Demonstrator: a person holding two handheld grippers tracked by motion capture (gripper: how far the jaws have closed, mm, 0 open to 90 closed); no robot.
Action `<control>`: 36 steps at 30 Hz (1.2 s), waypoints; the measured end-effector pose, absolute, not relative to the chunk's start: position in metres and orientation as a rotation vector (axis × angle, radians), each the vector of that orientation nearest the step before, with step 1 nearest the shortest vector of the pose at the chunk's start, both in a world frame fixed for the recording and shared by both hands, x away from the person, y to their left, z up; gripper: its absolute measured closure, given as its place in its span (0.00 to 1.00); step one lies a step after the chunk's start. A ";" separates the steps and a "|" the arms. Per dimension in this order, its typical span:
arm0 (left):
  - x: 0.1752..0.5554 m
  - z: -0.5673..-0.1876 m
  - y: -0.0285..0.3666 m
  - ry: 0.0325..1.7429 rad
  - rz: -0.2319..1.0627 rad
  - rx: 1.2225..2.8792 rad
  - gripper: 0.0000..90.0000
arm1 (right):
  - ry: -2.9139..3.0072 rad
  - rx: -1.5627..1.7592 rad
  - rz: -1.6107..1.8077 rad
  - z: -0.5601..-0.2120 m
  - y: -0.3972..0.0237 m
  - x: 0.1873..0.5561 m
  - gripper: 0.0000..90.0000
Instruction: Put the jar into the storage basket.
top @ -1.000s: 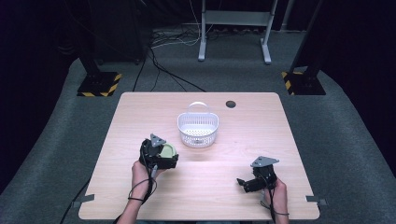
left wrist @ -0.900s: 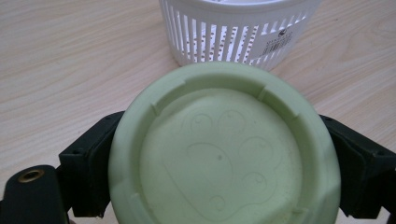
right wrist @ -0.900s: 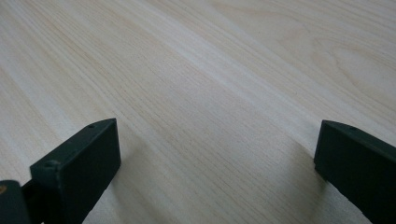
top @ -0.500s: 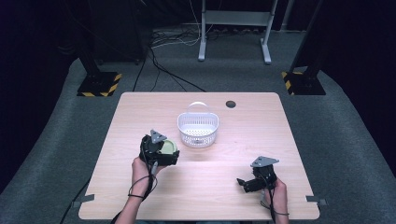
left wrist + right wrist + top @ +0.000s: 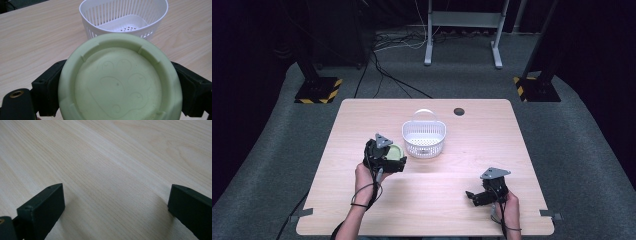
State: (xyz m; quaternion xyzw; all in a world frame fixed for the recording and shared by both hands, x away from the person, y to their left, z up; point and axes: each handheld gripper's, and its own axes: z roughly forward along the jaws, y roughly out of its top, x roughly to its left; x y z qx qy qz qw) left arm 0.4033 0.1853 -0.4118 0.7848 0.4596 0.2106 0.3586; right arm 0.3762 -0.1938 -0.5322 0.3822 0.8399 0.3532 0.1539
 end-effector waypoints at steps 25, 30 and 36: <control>0.420 -0.381 0.182 1.155 0.553 2.004 0.13 | 2.404 1.098 1.008 -0.532 -0.194 0.376 0.00; 0.422 -0.377 0.179 1.147 0.559 2.002 0.13 | 2.404 1.099 1.009 -0.532 -0.194 0.376 0.00; 0.427 -0.375 0.174 1.133 0.556 2.006 0.13 | 2.404 1.098 1.008 -0.532 -0.194 0.376 0.00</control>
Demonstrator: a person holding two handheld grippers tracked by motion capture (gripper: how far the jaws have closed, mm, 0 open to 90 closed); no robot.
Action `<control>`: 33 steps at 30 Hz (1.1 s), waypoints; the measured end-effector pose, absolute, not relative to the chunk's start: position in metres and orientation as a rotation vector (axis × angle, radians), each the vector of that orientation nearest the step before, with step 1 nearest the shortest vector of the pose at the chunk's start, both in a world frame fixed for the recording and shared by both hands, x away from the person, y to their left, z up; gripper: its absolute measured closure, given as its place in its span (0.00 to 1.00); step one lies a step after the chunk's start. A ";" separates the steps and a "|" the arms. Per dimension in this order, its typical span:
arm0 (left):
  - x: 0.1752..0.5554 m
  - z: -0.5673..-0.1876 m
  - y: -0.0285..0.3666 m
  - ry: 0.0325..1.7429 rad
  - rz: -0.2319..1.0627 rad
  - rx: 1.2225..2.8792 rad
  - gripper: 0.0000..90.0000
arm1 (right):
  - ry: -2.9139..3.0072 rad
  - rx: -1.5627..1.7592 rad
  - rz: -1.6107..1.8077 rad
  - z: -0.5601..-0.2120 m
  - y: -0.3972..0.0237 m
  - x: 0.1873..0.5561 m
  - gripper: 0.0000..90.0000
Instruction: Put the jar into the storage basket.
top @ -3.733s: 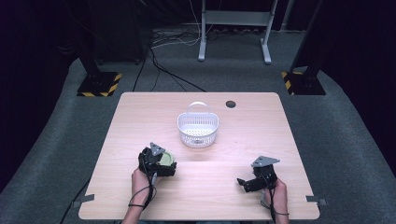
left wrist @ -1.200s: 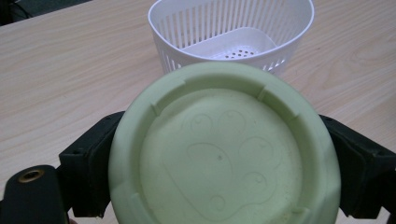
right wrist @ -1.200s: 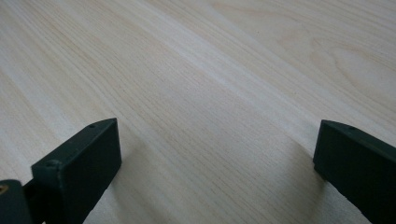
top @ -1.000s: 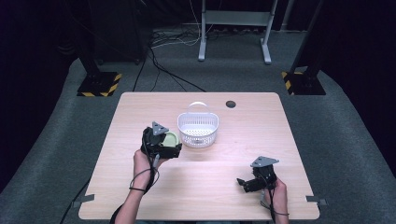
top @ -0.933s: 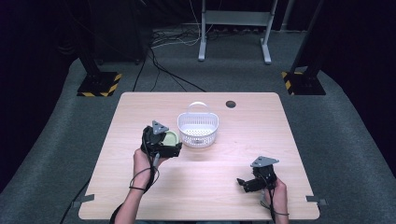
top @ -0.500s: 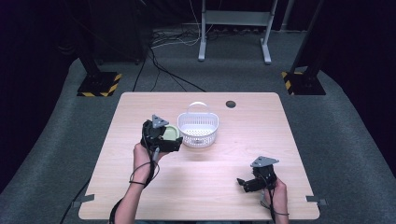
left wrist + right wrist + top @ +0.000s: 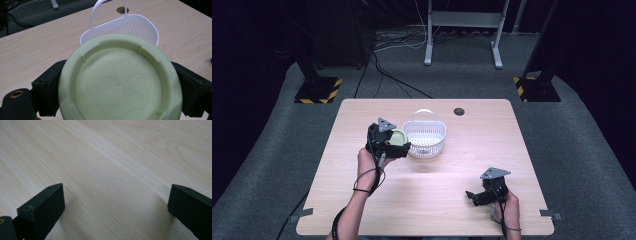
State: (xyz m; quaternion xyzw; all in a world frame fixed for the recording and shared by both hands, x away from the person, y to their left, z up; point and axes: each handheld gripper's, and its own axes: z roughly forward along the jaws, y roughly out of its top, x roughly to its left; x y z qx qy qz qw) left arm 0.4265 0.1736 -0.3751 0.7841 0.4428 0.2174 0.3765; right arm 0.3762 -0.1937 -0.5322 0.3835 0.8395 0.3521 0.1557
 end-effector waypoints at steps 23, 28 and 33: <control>0.448 -0.363 0.157 1.113 0.562 2.010 0.13 | 2.404 1.098 1.008 -0.532 -0.194 0.376 0.00; 0.452 -0.362 0.154 1.115 0.563 2.012 0.13 | 2.404 1.098 1.008 -0.532 -0.194 0.376 0.00; 0.458 -0.361 0.148 1.112 0.566 2.024 0.13 | 2.404 1.097 1.007 -0.532 -0.194 0.376 0.00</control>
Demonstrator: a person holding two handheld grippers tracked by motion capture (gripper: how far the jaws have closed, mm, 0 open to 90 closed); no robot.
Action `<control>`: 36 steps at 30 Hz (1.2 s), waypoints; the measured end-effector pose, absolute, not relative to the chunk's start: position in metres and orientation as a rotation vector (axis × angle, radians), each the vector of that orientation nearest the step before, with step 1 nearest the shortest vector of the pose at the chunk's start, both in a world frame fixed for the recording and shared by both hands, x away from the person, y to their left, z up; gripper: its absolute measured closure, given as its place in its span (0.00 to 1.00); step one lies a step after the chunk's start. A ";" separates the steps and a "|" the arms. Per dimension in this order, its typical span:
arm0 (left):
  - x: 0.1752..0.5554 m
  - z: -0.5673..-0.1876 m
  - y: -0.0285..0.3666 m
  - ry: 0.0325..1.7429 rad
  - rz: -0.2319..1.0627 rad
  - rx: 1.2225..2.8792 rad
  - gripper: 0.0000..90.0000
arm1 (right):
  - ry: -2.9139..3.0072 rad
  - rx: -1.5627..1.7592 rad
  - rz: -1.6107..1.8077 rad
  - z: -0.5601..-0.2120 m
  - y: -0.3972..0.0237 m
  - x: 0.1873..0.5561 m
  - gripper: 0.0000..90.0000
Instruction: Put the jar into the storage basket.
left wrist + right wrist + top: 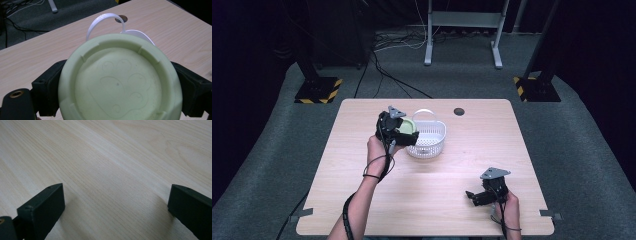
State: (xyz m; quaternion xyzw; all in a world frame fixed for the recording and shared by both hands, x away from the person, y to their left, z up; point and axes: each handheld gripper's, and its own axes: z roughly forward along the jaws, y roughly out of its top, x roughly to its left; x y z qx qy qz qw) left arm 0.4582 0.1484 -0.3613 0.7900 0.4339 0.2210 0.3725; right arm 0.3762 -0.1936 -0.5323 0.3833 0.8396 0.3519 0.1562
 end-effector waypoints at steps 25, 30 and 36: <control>0.489 -0.368 0.130 1.157 0.582 2.033 0.13 | 2.405 1.096 1.006 -0.532 -0.193 0.376 0.00; 0.493 -0.370 0.125 1.157 0.582 2.035 0.13 | 2.405 1.095 1.006 -0.532 -0.193 0.376 0.00; 0.497 -0.375 0.120 1.159 0.584 2.041 0.13 | 2.405 1.096 1.006 -0.532 -0.193 0.376 0.00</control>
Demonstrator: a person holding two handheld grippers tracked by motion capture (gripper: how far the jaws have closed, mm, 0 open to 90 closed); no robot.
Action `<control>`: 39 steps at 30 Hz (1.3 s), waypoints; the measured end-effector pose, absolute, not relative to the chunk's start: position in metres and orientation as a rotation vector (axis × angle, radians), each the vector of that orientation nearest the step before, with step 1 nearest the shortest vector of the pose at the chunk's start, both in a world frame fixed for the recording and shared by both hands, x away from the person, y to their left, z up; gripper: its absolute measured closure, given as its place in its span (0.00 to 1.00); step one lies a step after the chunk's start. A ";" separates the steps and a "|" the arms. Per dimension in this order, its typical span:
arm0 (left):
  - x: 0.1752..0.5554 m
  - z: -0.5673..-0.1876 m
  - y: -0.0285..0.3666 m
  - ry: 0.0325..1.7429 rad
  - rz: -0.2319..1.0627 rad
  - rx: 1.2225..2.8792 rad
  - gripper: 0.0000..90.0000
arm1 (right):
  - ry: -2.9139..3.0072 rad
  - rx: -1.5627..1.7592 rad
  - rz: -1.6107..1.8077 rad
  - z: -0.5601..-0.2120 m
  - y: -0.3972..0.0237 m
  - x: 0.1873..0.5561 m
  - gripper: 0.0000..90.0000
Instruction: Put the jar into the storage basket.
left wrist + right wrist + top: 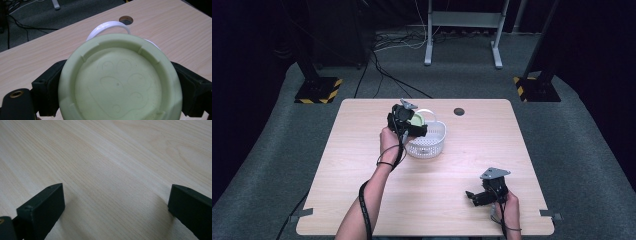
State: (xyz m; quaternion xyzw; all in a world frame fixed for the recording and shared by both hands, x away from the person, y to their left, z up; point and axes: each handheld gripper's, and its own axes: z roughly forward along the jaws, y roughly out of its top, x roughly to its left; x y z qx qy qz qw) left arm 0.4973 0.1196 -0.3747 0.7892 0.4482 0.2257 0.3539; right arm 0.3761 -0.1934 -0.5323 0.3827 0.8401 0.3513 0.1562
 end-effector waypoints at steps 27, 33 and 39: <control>0.521 -0.404 0.099 1.255 0.537 2.044 0.13 | 2.406 1.095 1.005 -0.532 -0.193 0.376 0.00; 0.524 -0.413 0.094 1.253 0.530 2.050 0.13 | 2.406 1.094 1.005 -0.532 -0.193 0.376 0.00; 0.525 -0.420 0.093 1.258 0.527 2.055 0.13 | 2.406 1.094 1.004 -0.532 -0.193 0.376 0.00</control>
